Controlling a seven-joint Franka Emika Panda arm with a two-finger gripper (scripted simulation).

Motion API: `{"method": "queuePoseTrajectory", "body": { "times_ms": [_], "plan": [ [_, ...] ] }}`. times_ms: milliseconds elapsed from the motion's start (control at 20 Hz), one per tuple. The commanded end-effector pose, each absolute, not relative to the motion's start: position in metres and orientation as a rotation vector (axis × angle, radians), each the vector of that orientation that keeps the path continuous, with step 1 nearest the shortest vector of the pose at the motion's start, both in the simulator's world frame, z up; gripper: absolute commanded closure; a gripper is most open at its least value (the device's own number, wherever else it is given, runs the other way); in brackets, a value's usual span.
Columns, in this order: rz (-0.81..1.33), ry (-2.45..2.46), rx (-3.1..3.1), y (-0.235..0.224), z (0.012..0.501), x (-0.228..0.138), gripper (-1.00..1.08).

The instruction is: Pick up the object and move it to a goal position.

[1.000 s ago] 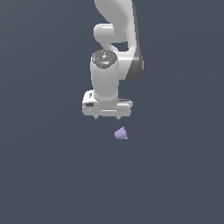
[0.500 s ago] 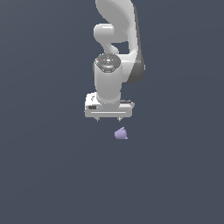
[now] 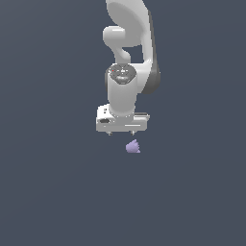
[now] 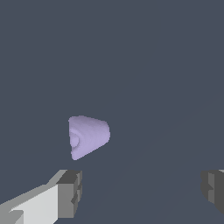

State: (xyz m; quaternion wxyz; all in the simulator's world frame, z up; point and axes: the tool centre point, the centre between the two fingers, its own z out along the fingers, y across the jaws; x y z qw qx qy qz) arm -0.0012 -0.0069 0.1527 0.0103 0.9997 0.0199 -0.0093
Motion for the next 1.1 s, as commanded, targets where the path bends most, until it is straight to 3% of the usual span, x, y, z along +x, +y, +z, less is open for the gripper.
{"method": "queuePoseTrajectory", "body": {
  "times_ms": [0,500,1050],
  "plan": [
    [-0.026,0.085,3.122,0.002,0.142,0.000,-0.92],
    [-0.002,0.182,3.134,0.044,0.090,0.003,-0.92],
    [-0.003,0.190,3.135,0.048,0.073,0.002,-0.92]
  ]
}}
